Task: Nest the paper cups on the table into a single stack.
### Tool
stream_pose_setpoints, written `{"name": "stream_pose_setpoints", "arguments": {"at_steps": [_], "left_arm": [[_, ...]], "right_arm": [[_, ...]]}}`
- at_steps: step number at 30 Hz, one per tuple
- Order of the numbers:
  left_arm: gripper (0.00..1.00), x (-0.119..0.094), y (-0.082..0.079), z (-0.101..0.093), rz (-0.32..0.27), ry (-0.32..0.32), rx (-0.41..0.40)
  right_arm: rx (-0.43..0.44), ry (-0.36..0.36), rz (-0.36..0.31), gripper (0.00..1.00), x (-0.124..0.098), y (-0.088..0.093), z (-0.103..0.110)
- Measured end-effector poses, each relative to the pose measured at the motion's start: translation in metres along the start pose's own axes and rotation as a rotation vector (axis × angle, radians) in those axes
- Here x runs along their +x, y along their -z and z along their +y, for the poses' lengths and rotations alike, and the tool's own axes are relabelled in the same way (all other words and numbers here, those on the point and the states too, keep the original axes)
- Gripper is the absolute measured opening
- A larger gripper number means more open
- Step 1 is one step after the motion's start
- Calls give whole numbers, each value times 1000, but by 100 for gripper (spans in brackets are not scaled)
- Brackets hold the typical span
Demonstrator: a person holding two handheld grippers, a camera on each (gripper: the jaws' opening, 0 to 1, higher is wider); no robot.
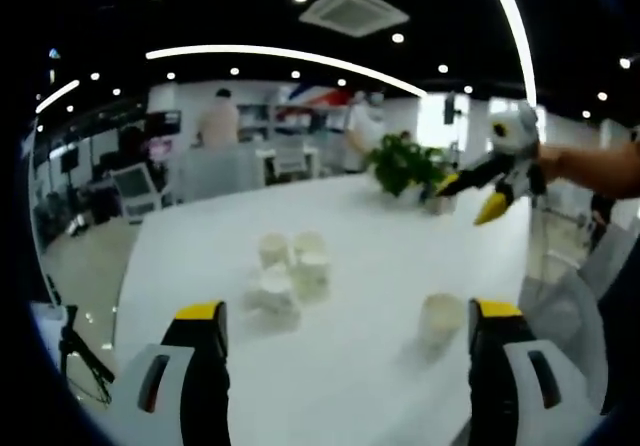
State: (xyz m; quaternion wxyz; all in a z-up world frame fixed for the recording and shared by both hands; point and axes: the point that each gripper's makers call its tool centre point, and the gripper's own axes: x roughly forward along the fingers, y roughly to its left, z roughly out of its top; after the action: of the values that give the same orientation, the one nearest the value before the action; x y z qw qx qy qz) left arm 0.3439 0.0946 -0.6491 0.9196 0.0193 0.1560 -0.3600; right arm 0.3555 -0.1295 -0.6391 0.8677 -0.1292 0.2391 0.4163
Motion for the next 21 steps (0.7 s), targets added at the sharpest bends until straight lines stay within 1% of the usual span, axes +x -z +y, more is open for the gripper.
{"name": "stream_pose_setpoints", "arguments": {"at_steps": [1,2,3,4,5,7,9,10,11,12,14,15,16,17,18,19,20,21], "left_arm": [[99,1,1,-4,1,31,-12],[99,2,6,-2,18,27,-9],[99,4,11,1,36,14,15],[99,5,12,0,41,13,14],[99,5,11,-2,36,10,11],[99,6,5,1,1,-25,29],[99,7,3,0,-27,-34,9],[99,8,4,-1,-39,-45,-10],[99,8,7,-2,-31,-48,-9],[99,9,10,-2,-22,-57,-6],[99,11,18,-2,-3,-80,-21],[99,11,19,-3,-12,-75,-25],[99,11,21,-5,-14,-65,-20],[99,12,24,-5,0,-54,9],[99,11,26,-3,9,-45,39],[99,12,25,0,5,-41,18],[99,12,28,0,25,-30,-24],[99,11,26,0,51,-28,-22]], "right_arm": [[-1,11,-4,63,-4,4,-2],[7,30,-17,64,-8,9,-5],[36,52,-27,66,-13,15,-10],[48,62,-27,69,-16,19,-13],[50,67,-39,70,-20,24,-17],[51,68,-54,74,-24,32,-21],[64,79,-61,75,-27,41,-29],[72,89,-85,78,-30,43,-33],[82,92,-94,81,-32,44,-35],[100,86,-117,83,-36,47,-37],[102,88,-151,83,-41,51,-42],[119,84,-173,83,-42,50,-43],[137,89,-181,84,-42,50,-45],[141,109,-167,85,-42,53,-51],[131,125,-166,87,-42,53,-54],[93,159,-198,88,-42,50,-60],[96,176,-207,90,-42,51,-62],[128,180,-174,94,-40,58,-59]]}}
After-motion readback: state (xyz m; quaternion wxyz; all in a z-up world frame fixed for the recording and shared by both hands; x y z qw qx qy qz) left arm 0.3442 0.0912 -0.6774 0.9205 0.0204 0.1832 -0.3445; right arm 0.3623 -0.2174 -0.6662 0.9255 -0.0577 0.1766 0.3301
